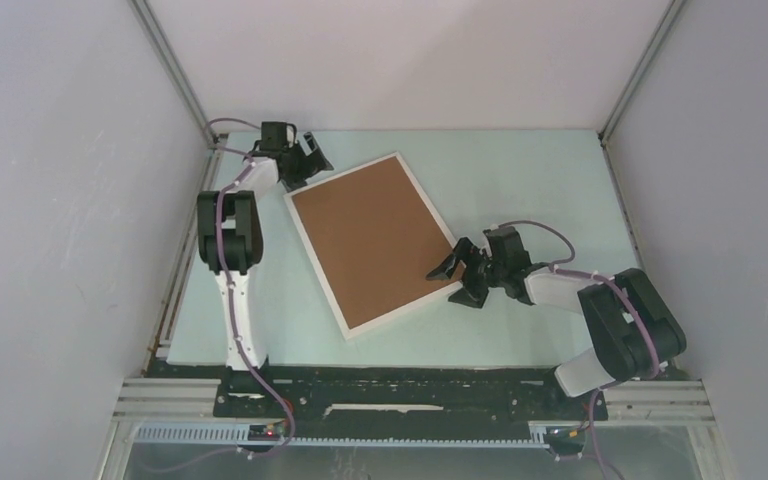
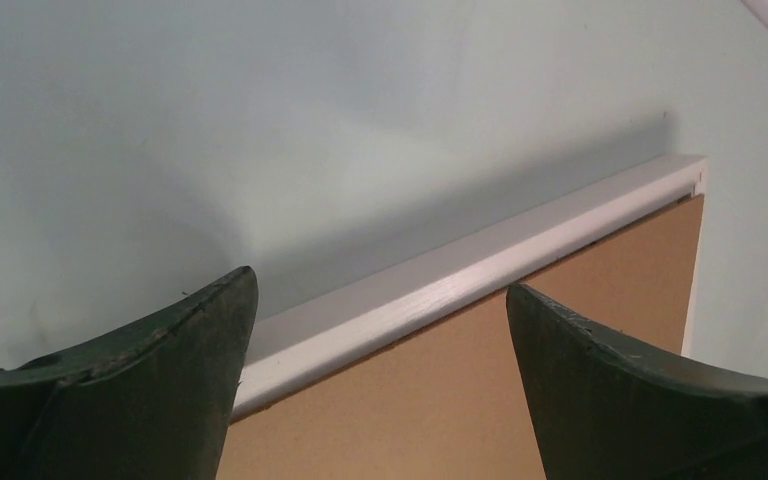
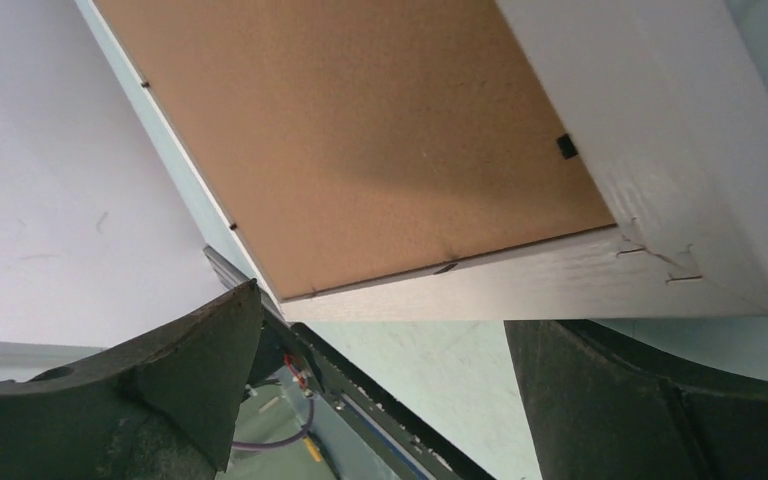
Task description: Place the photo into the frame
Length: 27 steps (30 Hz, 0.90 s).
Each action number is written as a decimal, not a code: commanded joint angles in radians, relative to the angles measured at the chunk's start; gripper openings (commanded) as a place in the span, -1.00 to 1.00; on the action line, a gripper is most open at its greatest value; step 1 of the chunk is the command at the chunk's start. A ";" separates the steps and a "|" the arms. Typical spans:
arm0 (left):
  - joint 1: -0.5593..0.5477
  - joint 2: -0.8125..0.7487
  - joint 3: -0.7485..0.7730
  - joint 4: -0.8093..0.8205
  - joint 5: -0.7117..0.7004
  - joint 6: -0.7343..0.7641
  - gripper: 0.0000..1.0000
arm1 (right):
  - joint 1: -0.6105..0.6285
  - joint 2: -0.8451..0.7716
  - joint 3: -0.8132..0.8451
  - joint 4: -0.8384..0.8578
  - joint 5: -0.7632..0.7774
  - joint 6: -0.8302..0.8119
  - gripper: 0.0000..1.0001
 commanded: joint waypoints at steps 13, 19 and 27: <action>-0.222 -0.709 -1.048 0.350 0.116 -0.365 0.96 | -0.176 0.378 0.517 -0.295 0.051 -0.297 0.95; -0.318 -0.940 -1.168 0.386 0.124 -0.353 0.98 | -0.246 0.470 0.691 -0.439 0.099 -0.372 0.94; -0.036 -1.045 -0.892 0.053 -0.258 -0.023 1.00 | -0.206 0.394 0.674 -0.487 0.059 -0.424 0.94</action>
